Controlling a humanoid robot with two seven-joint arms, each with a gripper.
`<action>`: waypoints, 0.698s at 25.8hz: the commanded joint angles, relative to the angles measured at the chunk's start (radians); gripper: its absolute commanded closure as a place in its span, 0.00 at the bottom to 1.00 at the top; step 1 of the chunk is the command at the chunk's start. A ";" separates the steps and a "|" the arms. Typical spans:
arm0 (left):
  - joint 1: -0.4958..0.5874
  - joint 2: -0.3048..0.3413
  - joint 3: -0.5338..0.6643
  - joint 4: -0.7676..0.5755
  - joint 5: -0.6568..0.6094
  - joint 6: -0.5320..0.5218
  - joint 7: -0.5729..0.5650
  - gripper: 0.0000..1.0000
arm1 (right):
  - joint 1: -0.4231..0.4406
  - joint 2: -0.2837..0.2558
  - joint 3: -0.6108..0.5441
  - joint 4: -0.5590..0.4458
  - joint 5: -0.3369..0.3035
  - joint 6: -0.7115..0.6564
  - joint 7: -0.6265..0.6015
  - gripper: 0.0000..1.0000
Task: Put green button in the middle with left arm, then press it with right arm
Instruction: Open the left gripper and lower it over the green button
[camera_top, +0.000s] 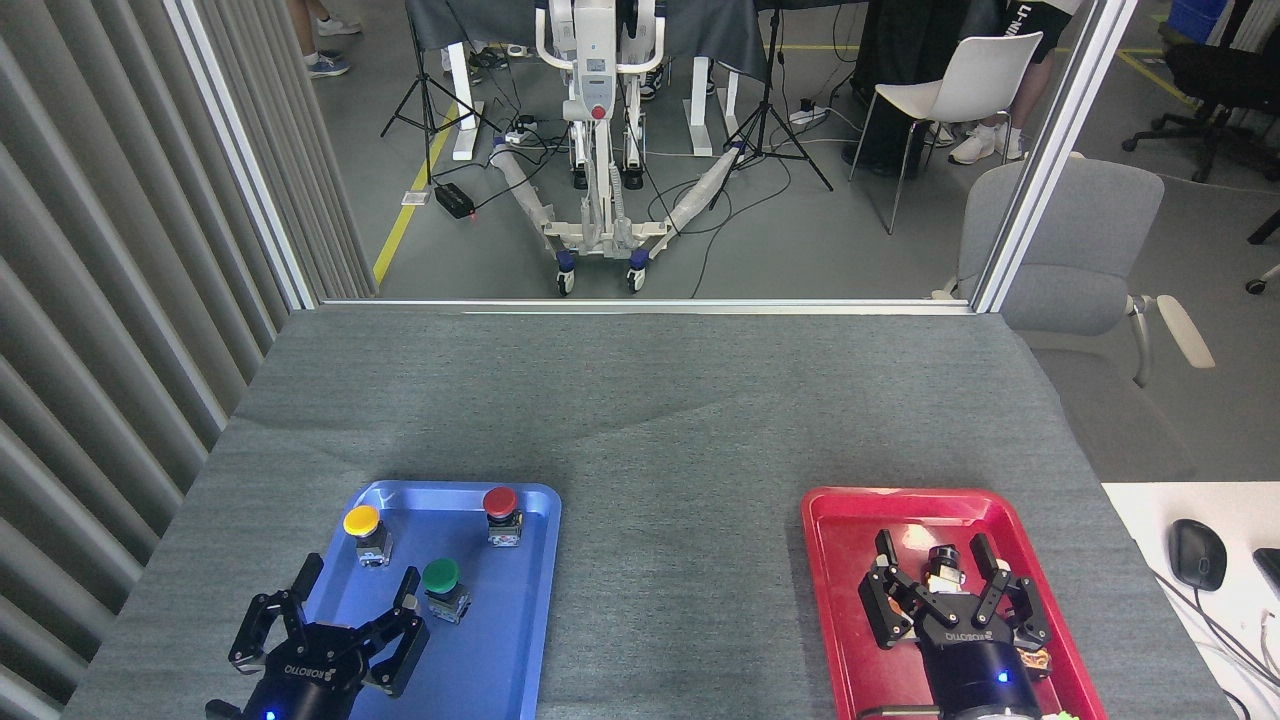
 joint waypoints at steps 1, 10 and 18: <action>0.000 -0.002 0.000 0.004 0.000 -0.005 -0.004 0.00 | -0.003 0.012 -0.001 -0.003 -0.002 0.001 0.003 0.00; 0.000 0.004 -0.001 0.006 0.000 0.007 -0.005 0.00 | -0.007 0.047 0.002 -0.018 -0.002 0.000 0.001 0.00; 0.000 0.009 -0.001 0.007 0.000 0.010 -0.004 0.00 | -0.015 0.053 0.002 -0.023 -0.002 -0.003 0.001 0.00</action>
